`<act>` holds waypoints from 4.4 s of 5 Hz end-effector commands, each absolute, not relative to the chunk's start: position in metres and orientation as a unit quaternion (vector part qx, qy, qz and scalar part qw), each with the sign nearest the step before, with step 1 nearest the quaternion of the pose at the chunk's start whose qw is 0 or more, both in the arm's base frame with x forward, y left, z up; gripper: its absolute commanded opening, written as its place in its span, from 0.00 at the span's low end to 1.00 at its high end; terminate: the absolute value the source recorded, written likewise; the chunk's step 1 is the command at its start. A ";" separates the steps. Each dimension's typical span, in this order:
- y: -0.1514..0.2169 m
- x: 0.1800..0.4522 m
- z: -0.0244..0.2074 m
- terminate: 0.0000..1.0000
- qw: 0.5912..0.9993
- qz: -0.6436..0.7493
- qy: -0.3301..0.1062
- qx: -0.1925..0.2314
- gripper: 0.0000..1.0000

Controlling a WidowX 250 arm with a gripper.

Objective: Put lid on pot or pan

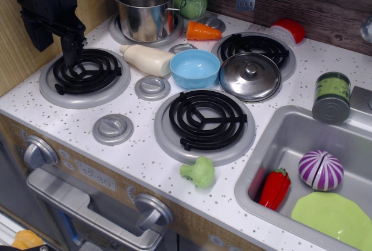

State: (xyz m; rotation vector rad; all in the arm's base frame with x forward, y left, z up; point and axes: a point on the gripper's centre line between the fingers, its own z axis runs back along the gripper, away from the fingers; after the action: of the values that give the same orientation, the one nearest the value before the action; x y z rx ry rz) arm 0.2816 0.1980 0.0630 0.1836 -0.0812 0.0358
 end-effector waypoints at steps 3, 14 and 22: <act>0.106 0.306 0.114 0.00 0.981 0.073 -0.114 0.140 1.00; -0.027 0.429 0.046 0.00 0.976 0.037 -0.207 0.064 0.00; 0.136 0.342 0.136 0.00 0.960 0.120 -0.157 0.196 0.00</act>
State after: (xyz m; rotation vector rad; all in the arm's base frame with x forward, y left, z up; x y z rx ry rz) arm 0.3450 0.1516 0.1225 0.3799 -0.2350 0.2116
